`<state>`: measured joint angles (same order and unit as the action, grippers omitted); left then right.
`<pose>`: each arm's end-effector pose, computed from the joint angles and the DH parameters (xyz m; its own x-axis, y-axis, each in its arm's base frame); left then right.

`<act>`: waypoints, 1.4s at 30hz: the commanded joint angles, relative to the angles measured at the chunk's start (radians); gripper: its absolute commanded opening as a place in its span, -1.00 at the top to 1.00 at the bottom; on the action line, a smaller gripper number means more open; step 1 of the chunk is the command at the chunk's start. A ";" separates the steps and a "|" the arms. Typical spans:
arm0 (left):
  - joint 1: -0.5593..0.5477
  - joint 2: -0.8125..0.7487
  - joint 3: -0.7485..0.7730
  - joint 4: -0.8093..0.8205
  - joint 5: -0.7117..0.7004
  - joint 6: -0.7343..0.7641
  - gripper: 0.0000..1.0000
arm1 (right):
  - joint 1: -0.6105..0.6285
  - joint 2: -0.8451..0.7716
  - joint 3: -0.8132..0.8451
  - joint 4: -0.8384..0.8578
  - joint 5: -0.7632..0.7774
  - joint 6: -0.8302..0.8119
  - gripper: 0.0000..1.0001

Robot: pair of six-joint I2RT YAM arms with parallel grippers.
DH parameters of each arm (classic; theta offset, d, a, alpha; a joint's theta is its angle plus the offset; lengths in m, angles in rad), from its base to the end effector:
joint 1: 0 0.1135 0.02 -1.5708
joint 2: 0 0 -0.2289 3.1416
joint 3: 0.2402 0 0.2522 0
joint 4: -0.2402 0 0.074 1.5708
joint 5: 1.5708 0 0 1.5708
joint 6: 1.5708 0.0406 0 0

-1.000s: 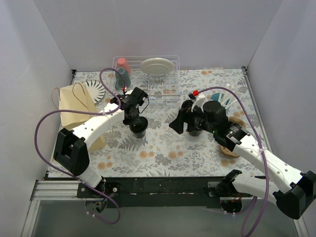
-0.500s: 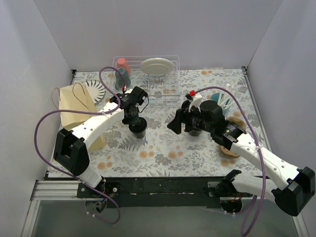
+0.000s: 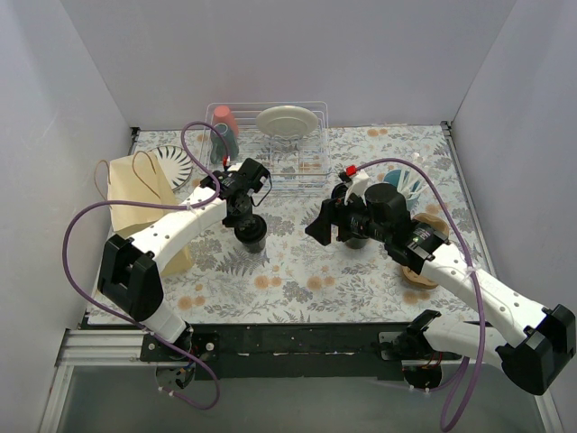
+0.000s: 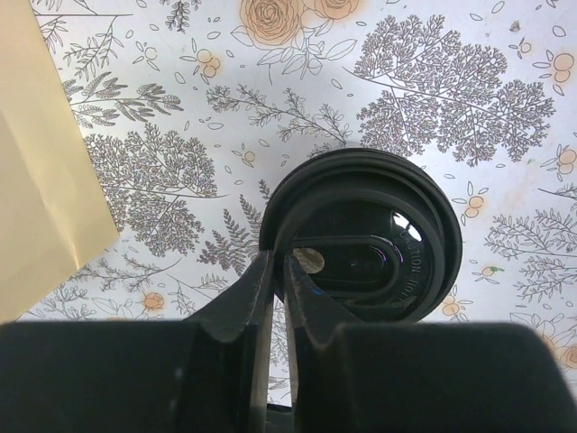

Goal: Pack the takeout coffee

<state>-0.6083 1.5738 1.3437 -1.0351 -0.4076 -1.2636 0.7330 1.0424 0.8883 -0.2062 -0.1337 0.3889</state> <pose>0.2606 -0.1619 0.2388 -0.6435 -0.6183 -0.4513 -0.6169 0.7679 -0.1725 0.1917 0.1798 0.2926 -0.5290 0.0294 -0.8481 -0.6000 0.6938 0.3983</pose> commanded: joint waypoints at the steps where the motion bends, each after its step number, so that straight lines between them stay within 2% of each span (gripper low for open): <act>1: 0.005 -0.032 -0.008 0.024 -0.013 0.003 0.69 | 0.005 -0.015 0.031 0.047 -0.003 -0.008 -0.70; 2: 0.005 -0.032 -0.009 0.026 -0.005 0.003 0.53 | 0.005 -0.010 0.034 0.047 -0.003 -0.008 -0.70; 3: 0.005 -0.032 -0.009 0.033 0.000 0.003 0.46 | 0.006 -0.007 0.035 0.047 -0.004 -0.008 -0.70; 7: 0.005 -0.037 -0.008 0.038 0.010 -0.002 0.35 | 0.011 0.010 0.047 0.053 0.002 0.002 -0.70; 10: 0.007 -0.040 -0.006 0.040 0.012 -0.013 0.16 | 0.023 0.039 0.061 0.074 0.002 0.013 -0.70; 14: 0.024 -0.052 -0.015 0.050 0.027 -0.022 0.03 | 0.049 0.140 0.121 0.083 0.003 0.016 -0.70; 27: 0.192 -0.172 -0.173 0.219 0.292 0.001 0.06 | 0.101 0.458 0.324 0.119 0.023 0.064 -0.71; 38: 0.216 -0.172 -0.282 0.328 0.386 0.012 0.17 | 0.109 0.665 0.426 0.111 -0.007 0.082 -0.72; 42: 0.217 -0.175 -0.308 0.356 0.403 0.016 0.28 | 0.108 0.732 0.480 0.082 0.006 0.074 -0.71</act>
<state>-0.3946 1.4178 1.0801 -0.6956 -0.0311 -1.2694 0.8345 1.7348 1.2854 -0.1268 -0.1341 0.4648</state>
